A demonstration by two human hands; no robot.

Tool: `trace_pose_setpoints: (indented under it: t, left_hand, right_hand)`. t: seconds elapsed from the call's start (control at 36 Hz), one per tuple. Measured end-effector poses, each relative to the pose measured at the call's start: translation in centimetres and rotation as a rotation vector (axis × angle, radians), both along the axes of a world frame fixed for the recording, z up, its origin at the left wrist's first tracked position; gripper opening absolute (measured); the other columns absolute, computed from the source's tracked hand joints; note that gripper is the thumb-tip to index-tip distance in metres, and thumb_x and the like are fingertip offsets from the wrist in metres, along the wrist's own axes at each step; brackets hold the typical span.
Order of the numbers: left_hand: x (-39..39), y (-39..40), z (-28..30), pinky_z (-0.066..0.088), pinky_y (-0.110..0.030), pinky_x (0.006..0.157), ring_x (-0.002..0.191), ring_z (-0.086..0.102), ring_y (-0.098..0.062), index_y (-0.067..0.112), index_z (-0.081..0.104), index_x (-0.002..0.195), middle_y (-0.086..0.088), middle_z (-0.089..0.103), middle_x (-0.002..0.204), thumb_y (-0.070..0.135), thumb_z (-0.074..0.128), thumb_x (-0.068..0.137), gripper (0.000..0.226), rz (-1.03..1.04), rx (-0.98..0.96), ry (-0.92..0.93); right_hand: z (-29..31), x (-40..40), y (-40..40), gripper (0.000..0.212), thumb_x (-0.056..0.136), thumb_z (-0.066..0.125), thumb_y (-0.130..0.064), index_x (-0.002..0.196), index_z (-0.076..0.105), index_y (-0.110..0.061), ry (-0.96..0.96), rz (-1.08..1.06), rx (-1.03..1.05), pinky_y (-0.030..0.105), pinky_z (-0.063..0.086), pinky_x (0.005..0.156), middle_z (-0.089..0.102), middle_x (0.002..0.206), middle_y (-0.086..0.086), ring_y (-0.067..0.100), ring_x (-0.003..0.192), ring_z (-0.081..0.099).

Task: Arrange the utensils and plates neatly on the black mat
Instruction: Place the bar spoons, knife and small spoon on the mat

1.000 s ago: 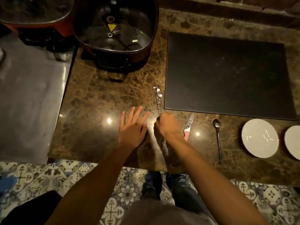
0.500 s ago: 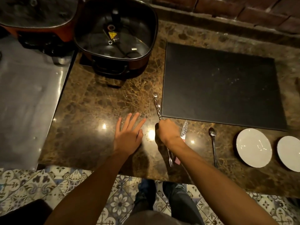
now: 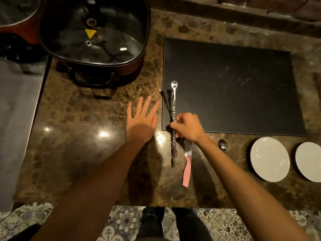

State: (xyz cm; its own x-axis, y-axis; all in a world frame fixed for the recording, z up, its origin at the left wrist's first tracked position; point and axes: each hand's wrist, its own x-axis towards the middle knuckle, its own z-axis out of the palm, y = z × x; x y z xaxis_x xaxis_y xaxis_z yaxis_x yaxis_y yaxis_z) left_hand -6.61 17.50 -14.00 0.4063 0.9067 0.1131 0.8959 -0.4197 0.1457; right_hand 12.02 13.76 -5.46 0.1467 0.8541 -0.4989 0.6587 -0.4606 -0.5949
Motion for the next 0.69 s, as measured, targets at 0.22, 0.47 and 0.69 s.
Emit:
trace_pose_setpoints:
  t: [0.22,0.47,0.69]
  left_hand:
    - [0.1,0.7,0.1,0.017,-0.061,0.124,0.159,0.016,-0.024,0.043,0.021,0.159,0.004,0.016,0.172,0.042,0.026,0.106,0.053,0.009,-0.157,0.014]
    - [0.2,0.9,0.5,0.021,-0.06,0.122,0.159,0.017,-0.025,0.04,0.018,0.161,0.003,0.017,0.172,0.041,0.027,0.103,0.058,0.006,-0.192,0.071]
    - [0.1,0.9,0.4,0.022,-0.059,0.121,0.158,0.019,-0.025,0.04,0.02,0.161,0.003,0.02,0.171,0.042,0.026,0.103,0.058,0.007,-0.177,0.062]
  right_hand:
    - [0.0,2.7,9.3,0.03,0.076,0.064,-0.021,0.07,0.064,0.008,-0.018,-0.118,0.076,0.028,0.057,0.047,0.069,0.055,0.018,0.016,0.043,0.066]
    - [-0.8,2.1,11.8,0.033,0.081,0.059,-0.032,0.072,0.057,-0.001,-0.22,-0.202,0.062,0.033,0.042,0.059,0.062,0.076,0.017,0.034,0.072,0.062]
    - [-1.1,0.8,9.0,0.047,0.09,0.05,-0.045,0.117,0.055,-0.007,-0.584,-0.108,0.136,0.051,0.044,0.092,0.054,0.12,0.013,0.034,0.115,0.051]
